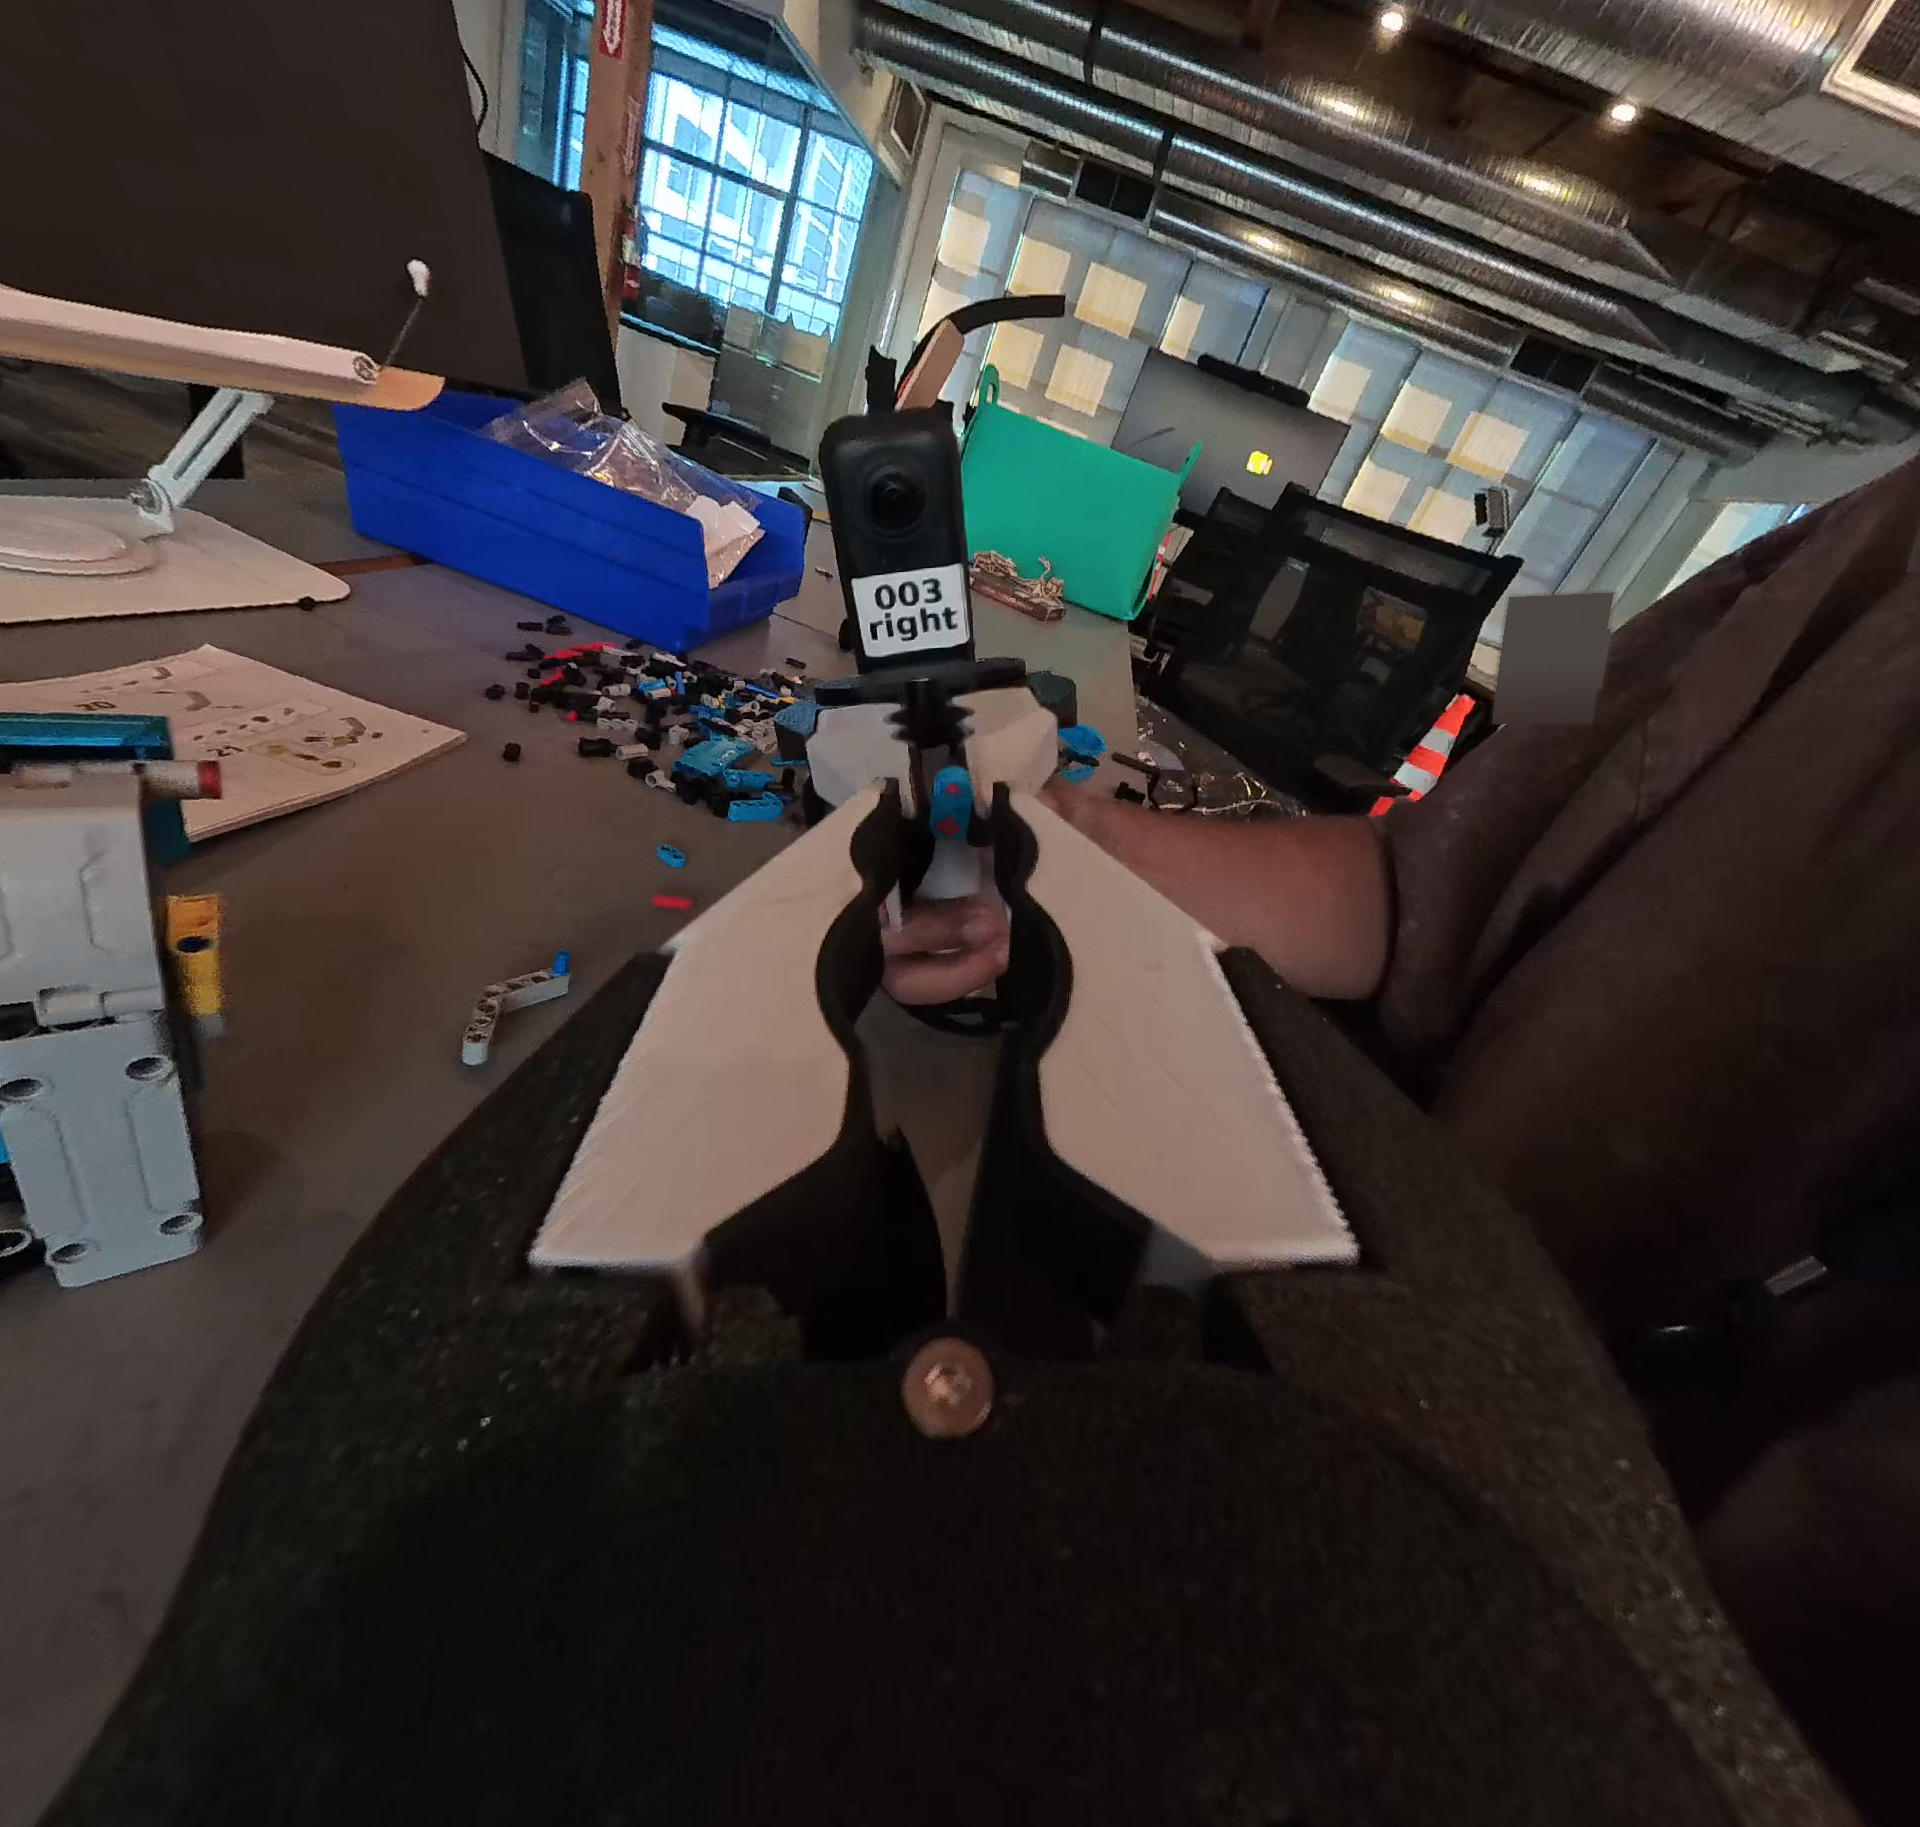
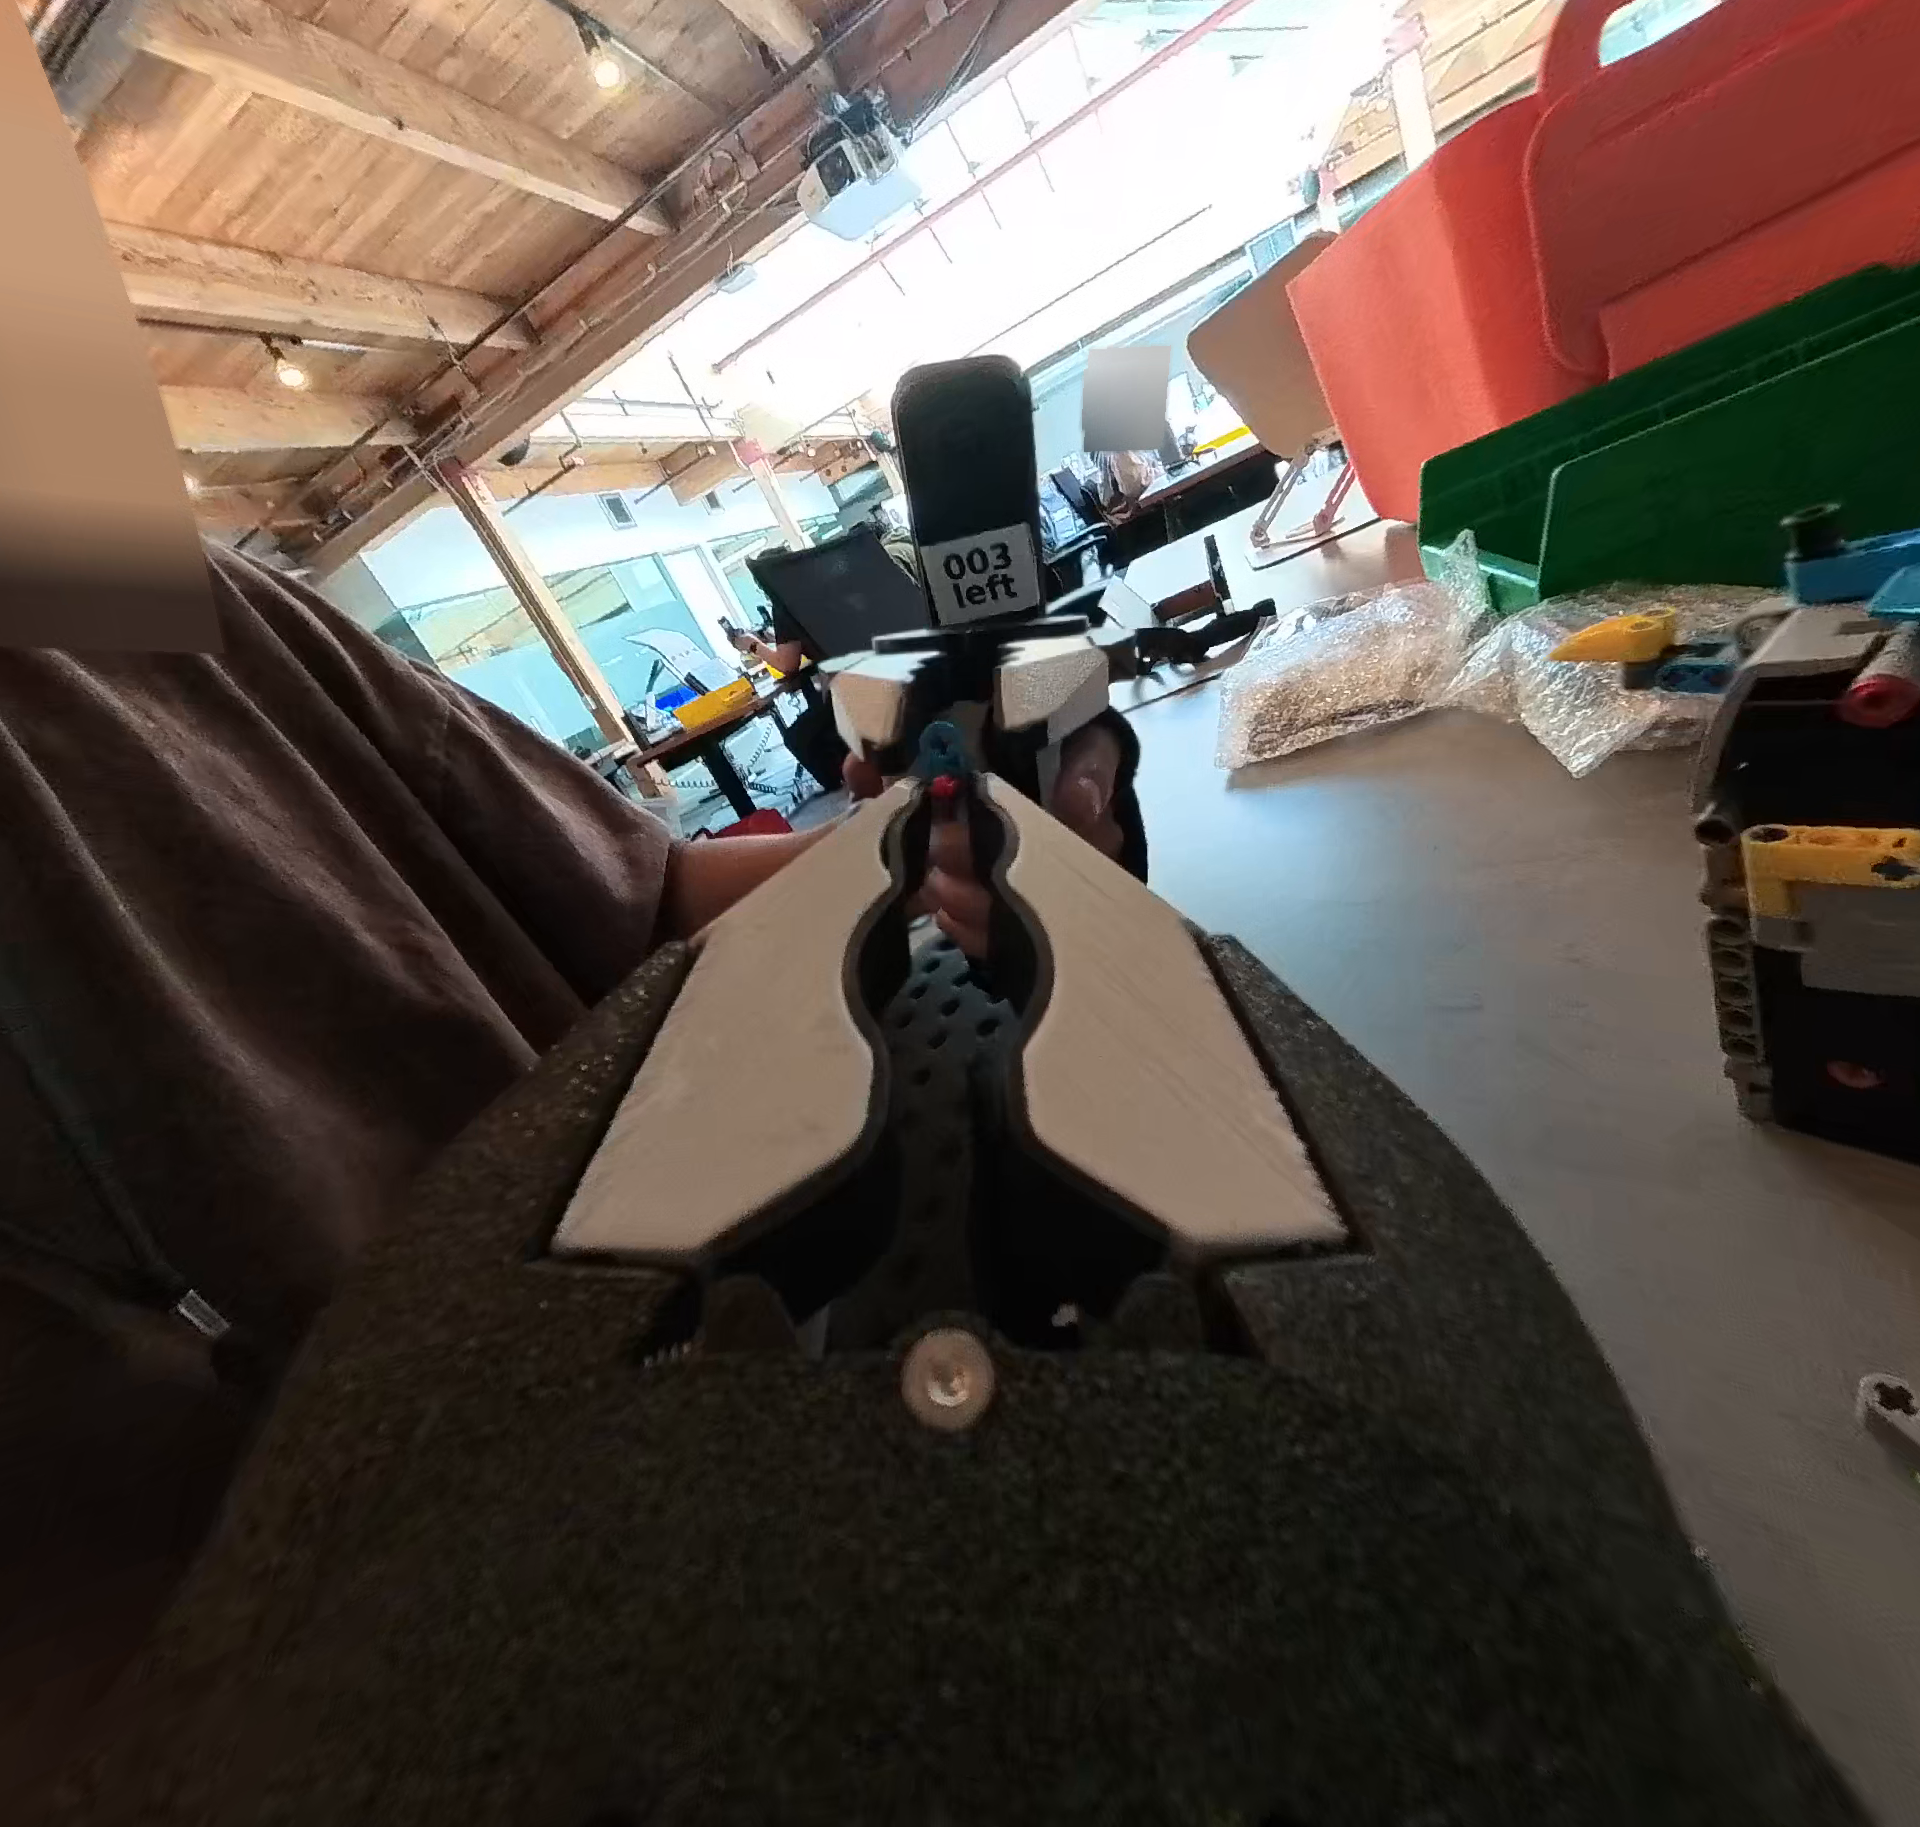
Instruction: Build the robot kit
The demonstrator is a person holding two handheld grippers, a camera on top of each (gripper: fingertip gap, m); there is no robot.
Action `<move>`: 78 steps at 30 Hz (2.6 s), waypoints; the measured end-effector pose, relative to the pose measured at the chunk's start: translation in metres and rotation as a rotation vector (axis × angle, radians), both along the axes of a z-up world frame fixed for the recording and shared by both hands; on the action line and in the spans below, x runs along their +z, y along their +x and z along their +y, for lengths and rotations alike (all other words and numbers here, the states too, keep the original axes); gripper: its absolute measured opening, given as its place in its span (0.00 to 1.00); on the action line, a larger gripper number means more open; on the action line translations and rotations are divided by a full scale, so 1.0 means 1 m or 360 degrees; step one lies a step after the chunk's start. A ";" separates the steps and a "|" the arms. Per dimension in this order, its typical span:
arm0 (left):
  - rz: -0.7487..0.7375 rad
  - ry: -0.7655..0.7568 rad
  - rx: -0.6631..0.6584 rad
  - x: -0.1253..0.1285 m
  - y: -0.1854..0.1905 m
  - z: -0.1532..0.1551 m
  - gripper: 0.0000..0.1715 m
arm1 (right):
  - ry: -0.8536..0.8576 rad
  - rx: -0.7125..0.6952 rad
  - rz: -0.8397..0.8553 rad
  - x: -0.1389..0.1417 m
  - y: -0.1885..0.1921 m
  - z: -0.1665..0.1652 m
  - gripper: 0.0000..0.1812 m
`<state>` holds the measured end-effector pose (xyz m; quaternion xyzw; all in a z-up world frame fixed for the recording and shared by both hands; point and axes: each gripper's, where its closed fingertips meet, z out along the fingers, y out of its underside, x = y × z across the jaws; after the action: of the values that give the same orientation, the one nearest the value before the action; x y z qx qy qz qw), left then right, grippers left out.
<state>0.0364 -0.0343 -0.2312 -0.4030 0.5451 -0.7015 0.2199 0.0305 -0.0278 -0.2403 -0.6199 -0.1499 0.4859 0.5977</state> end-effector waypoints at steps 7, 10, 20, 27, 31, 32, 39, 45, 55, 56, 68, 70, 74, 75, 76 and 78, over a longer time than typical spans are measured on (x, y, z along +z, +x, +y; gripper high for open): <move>-0.0013 -0.0030 -0.0025 0.001 0.000 -0.005 0.07 | -0.0022 0.0031 0.0016 -0.001 -0.004 -0.001 0.04; -0.0017 -0.0038 -0.0047 0.002 -0.001 -0.007 0.04 | -0.0033 0.0071 0.0043 0.000 -0.007 -0.003 0.04; 0.0001 -0.0018 0.0010 -0.006 0.004 0.000 0.04 | -0.0102 -0.0008 -0.0015 -0.008 -0.001 0.003 0.04; -0.0086 0.0157 -0.0031 -0.006 -0.002 -0.010 0.04 | -0.0027 0.0028 -0.0162 -0.008 -0.007 -0.006 0.04; -0.0105 0.0207 0.0017 -0.003 -0.002 -0.007 0.04 | -0.0041 0.0016 -0.0101 -0.005 -0.006 -0.003 0.04; -0.0112 0.0200 0.0032 -0.001 -0.001 -0.007 0.04 | -0.0040 0.0016 -0.0077 -0.003 -0.006 -0.003 0.03; -0.0064 0.0312 0.0272 -0.015 0.006 0.024 0.04 | -0.0223 -0.0498 -0.0974 -0.047 0.106 -0.010 0.08; 0.0001 0.0474 0.0369 -0.046 0.021 0.027 0.04 | -0.0665 -0.0525 -0.1512 -0.130 0.158 -0.036 0.13; -0.0011 0.0453 0.0281 -0.049 0.019 0.016 0.04 | -0.0921 -0.0812 -0.1411 -0.151 0.175 -0.036 0.09; -0.0008 0.0450 0.0266 -0.049 0.019 0.015 0.04 | -0.0944 -0.0819 -0.1389 -0.151 0.176 -0.035 0.09; 0.0114 0.0817 0.0750 -0.065 0.042 0.039 0.04 | -0.0587 -0.0547 -0.0770 -0.086 0.092 0.000 0.02; 0.0101 0.0876 0.0856 -0.062 0.044 0.042 0.04 | -0.0489 -0.0391 -0.0424 -0.060 0.057 0.008 0.02; 0.0105 0.0930 0.0988 -0.060 0.045 0.049 0.04 | -0.0472 -0.0335 -0.0165 -0.051 0.030 0.024 0.01; 0.0116 0.0953 0.1003 -0.062 0.046 0.050 0.04 | -0.0474 -0.0339 -0.0133 -0.050 0.027 0.027 0.02; 0.0134 0.0969 0.1012 -0.064 0.046 0.051 0.04 | -0.0468 -0.0367 -0.0116 -0.049 0.027 0.030 0.02; 0.0140 0.0987 0.1042 -0.064 0.046 0.053 0.04 | -0.0457 -0.0397 -0.0070 -0.046 0.025 0.033 0.02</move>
<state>0.0826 0.0191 -0.2949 -0.4986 0.5823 -0.3807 0.5172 0.0558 0.0048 -0.2866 -0.7230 -0.0140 0.4109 0.5552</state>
